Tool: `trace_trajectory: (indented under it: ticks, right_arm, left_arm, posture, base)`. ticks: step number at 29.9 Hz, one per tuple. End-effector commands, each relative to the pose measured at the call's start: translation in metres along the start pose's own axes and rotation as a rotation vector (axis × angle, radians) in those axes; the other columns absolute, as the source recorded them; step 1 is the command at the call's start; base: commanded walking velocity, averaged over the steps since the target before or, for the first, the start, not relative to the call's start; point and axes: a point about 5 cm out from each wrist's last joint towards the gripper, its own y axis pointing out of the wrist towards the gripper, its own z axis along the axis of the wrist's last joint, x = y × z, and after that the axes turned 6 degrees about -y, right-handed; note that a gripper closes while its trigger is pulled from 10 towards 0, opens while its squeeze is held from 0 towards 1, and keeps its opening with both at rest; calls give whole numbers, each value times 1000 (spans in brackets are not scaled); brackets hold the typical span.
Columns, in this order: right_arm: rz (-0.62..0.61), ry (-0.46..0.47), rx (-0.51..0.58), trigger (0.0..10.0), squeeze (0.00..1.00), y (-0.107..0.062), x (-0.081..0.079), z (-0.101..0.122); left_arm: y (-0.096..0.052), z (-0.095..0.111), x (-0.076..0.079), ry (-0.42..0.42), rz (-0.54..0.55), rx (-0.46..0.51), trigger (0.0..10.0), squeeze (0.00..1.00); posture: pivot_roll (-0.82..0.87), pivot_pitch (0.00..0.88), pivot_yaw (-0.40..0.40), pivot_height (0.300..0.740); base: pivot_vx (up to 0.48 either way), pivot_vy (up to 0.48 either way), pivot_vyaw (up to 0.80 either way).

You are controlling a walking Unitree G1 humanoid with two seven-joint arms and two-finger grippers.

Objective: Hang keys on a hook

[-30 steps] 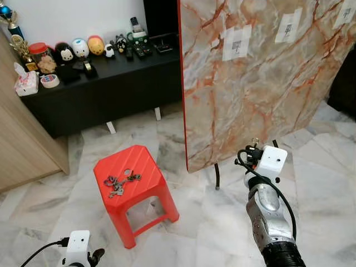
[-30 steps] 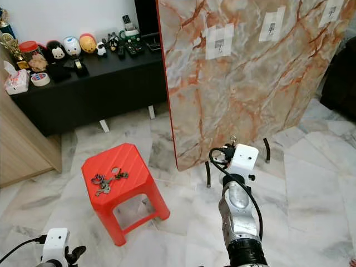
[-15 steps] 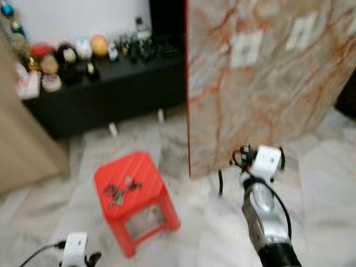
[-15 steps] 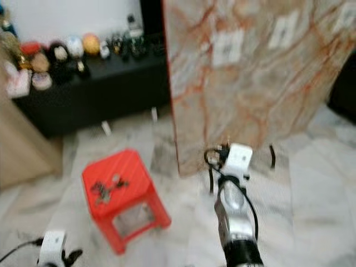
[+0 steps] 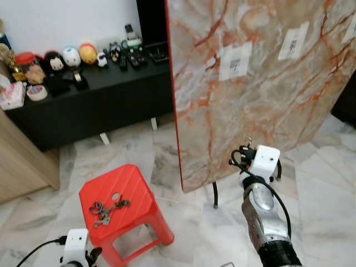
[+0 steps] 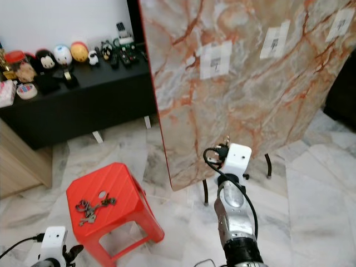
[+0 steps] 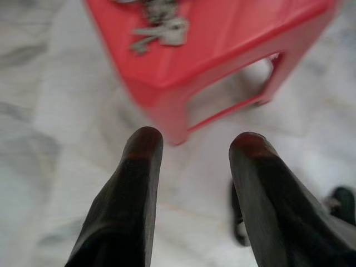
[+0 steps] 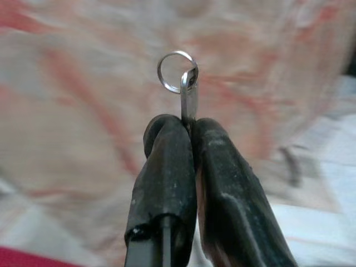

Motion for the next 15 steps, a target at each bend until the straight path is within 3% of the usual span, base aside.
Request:
trace_trajectory:
  ticks: [1,15]
  right_arm:
    - [26,17,10,10000,0,0,-11,2]
    - [37,27,-2,10000,0,-5,-19,-7]
  left_arm:
    - [-6,-13,-10,8,27,-50,10000,0]
    - [-8,-20,-12,27,22,-74,10000,0]
  posture:
    - [62,18,27,740]
    - [64,0,43,740]
  base:
    - [0,0,0]
    - [0,0,0]
